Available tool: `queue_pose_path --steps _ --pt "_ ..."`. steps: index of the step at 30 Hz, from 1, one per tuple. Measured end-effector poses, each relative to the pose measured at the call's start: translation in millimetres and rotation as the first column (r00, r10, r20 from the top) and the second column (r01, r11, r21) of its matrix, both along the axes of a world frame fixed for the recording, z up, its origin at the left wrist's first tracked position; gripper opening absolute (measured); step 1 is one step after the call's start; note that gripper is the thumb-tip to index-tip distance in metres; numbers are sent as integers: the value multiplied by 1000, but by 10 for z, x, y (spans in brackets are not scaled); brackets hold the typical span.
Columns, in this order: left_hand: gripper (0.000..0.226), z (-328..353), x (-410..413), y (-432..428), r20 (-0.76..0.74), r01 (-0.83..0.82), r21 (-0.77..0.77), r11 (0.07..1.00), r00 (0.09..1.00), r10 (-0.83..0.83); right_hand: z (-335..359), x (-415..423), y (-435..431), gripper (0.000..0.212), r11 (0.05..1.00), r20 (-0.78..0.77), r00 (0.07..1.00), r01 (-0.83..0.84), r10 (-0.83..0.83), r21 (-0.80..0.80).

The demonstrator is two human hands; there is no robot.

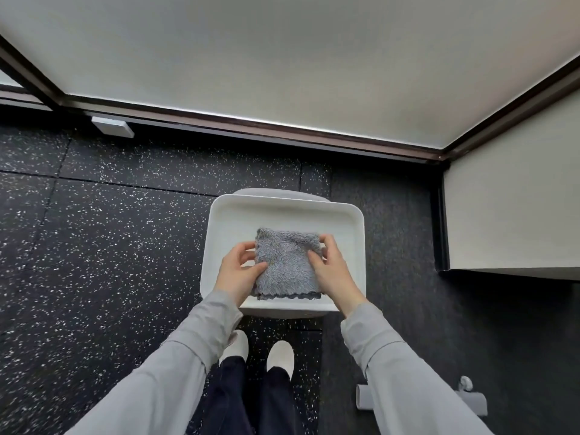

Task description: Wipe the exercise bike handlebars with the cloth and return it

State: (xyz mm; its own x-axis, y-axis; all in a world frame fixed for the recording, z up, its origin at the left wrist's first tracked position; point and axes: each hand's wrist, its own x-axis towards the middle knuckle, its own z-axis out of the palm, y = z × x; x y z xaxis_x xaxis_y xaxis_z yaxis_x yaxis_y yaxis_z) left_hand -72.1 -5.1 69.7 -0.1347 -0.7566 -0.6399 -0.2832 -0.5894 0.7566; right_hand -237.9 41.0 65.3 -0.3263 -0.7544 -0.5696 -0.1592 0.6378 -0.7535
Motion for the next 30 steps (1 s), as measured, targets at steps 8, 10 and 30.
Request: queue_pose_path --steps 8,10,30 --pt "36 -686 -25 -78 69 25 -37 999 997 -23 -662 27 -77 15 997 -189 981 -62 52 -47" --pt "39 -736 -14 -87 148 95 -91 991 986 -81 -699 55 -83 17 993 -247 965 -104 88 -53" --pt "86 -697 133 -92 844 948 41 315 135 -519 -582 14 122 77 705 -632 411 -632 657 322"
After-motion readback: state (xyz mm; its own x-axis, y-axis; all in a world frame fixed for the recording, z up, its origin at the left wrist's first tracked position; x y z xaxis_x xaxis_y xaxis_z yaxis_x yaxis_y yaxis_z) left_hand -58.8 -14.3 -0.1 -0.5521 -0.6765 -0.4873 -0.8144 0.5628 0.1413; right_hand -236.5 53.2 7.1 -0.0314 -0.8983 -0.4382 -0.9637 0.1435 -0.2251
